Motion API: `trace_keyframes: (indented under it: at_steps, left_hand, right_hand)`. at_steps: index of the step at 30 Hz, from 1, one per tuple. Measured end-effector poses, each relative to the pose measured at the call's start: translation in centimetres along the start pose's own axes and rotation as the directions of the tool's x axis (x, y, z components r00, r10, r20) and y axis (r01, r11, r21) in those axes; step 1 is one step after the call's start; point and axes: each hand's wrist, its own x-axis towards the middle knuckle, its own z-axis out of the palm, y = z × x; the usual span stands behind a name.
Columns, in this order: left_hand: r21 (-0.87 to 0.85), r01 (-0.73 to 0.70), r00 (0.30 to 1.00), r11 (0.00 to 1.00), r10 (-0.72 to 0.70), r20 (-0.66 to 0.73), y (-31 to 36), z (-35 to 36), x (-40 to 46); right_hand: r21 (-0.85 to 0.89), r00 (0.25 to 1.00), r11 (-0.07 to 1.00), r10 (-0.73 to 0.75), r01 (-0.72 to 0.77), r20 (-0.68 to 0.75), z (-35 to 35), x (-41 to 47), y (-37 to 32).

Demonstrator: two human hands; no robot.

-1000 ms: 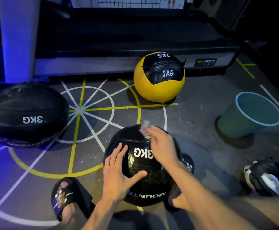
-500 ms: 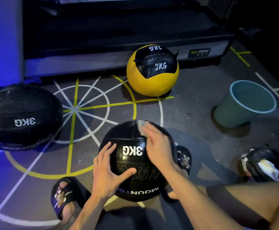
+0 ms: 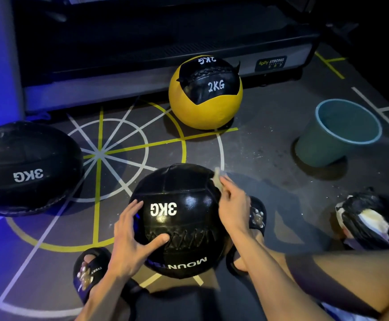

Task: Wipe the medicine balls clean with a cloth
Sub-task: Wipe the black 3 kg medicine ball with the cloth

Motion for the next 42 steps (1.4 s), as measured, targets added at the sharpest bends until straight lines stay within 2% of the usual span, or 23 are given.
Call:
trace_keyframes:
  at_steps: [1, 3, 5, 7, 9, 11, 12, 14, 15, 17, 18, 19, 22, 24, 27, 29, 31, 32, 34, 36, 38, 40, 42]
  left_hand:
    - [0.001, -0.005, 1.000, 1.000, 0.005, 0.000, 0.1, 0.2, -0.2]
    - [0.010, -0.013, 1.000, 1.000, 0.013, -0.009, 0.3, 0.3, -0.6]
    - [0.024, -0.017, 1.000, 1.000, 0.018, -0.018, 0.3, 0.3, -0.7]
    - [0.014, -0.023, 1.000, 1.000, 0.024, -0.019, 0.5, 0.4, -0.7]
    - [0.014, -0.038, 0.999, 0.999, 0.038, -0.017, 0.8, 0.7, -0.7]
    - [0.025, -0.045, 0.999, 0.999, 0.046, -0.021, 1.2, 1.1, -0.9]
    - [0.026, -0.048, 0.998, 0.998, 0.049, -0.028, 1.3, 1.3, -0.9]
    - [0.035, -0.046, 0.998, 0.998, 0.047, -0.036, 1.6, 1.6, -0.8]
    - [0.045, -0.050, 0.998, 0.998, 0.051, -0.035, 1.6, 1.8, -0.8]
    - [0.072, -0.061, 0.997, 0.995, 0.064, -0.042, 1.5, 2.0, -0.8]
    - [0.078, -0.060, 0.997, 0.995, 0.064, -0.047, 1.5, 2.1, -0.9]
    - [0.074, -0.059, 0.997, 0.996, 0.063, -0.053, 1.6, 2.2, -0.9]
    - [0.055, -0.065, 0.995, 0.996, 0.069, -0.074, 1.5, 2.3, -0.8]
    - [0.049, -0.066, 0.995, 0.997, 0.069, -0.070, 1.5, 2.4, -0.9]
    - [0.050, -0.071, 0.995, 0.996, 0.074, -0.069, 1.7, 2.7, -1.0]
    - [0.057, -0.077, 0.994, 0.995, 0.081, -0.076, 1.8, 2.9, -1.1]
    - [0.070, -0.073, 0.994, 0.995, 0.079, -0.077, 1.7, 3.0, -1.1]
    - [0.071, -0.071, 0.994, 0.995, 0.077, -0.077, 1.7, 2.9, -1.1]
    - [0.067, -0.072, 0.994, 0.995, 0.077, -0.077, 1.7, 2.7, -1.2]
    - [0.058, -0.071, 0.994, 0.996, 0.075, -0.080, 1.7, 2.7, -1.2]
    - [0.035, -0.069, 0.995, 0.997, 0.071, -0.066, 1.7, 2.5, -1.1]
    - [0.010, -0.081, 0.996, 0.997, 0.081, -0.038, 1.5, 2.1, -1.0]
    - [0.011, -0.101, 0.995, 0.995, 0.101, -0.005, 1.4, 2.0, -1.0]
  right_hand:
    - [-0.014, 0.994, 0.994, -0.106, 0.107, 0.033, 0.5, -0.2, -1.4]
    - [-0.061, 0.926, 0.934, -0.339, 0.352, 0.165, 1.6, -1.0, -3.3]
    - [-0.123, 0.857, 0.863, -0.449, 0.489, 0.253, 1.8, -0.6, -2.7]
    - [-0.180, 0.919, 0.908, -0.345, 0.378, 0.191, 0.4, 1.1, -0.8]
    - [-0.236, 0.989, 0.964, -0.103, 0.125, 0.103, -1.4, 2.7, 1.0]
    - [-0.267, 0.995, 0.963, 0.051, -0.026, 0.084, -1.7, 3.1, 1.0]
    - [-0.271, 0.995, 0.962, 0.049, -0.023, 0.089, -1.1, 3.0, 0.2]
    - [-0.235, 0.991, 0.967, -0.069, 0.095, 0.117, 1.1, 2.5, -2.6]
    - [-0.220, 0.973, 0.954, -0.172, 0.203, 0.151, 2.3, 2.0, -4.2]
    - [-0.252, 0.873, 0.847, -0.400, 0.468, 0.278, 4.4, 0.4, -6.5]
    - [-0.268, 0.814, 0.781, -0.475, 0.565, 0.333, 5.1, 0.2, -6.5]
    - [-0.260, 0.793, 0.762, -0.496, 0.592, 0.354, 5.1, 0.4, -6.1]
    - [-0.285, 0.890, 0.861, -0.330, 0.420, 0.313, 2.3, 3.0, -3.5]
    - [-0.326, 0.957, 0.918, -0.145, 0.225, 0.252, -0.2, 4.3, -1.4]
    - [-0.271, 0.986, 0.963, 0.032, 0.013, 0.161, -1.2, 4.5, -0.4]
    - [-0.272, 0.988, 0.962, 0.022, 0.021, 0.155, 0.5, 4.5, -1.3]
    - [-0.267, 0.979, 0.954, -0.084, 0.133, 0.188, 2.9, 3.8, -3.3]
    - [-0.254, 0.955, 0.940, -0.167, 0.229, 0.243, 3.9, 3.3, -4.4]
    - [-0.242, 0.863, 0.865, -0.331, 0.439, 0.383, 5.1, 2.0, -6.4]
    - [-0.258, 0.784, 0.787, -0.402, 0.560, 0.473, 4.6, 2.3, -6.5]
    - [-0.321, 0.820, 0.801, -0.330, 0.506, 0.468, 2.7, 4.4, -4.8]
    - [-0.416, 0.909, 0.844, -0.180, 0.339, 0.376, 0.3, 6.1, -2.9]
    - [-0.416, 0.949, 0.888, -0.069, 0.199, 0.308, -0.8, 6.3, -2.0]
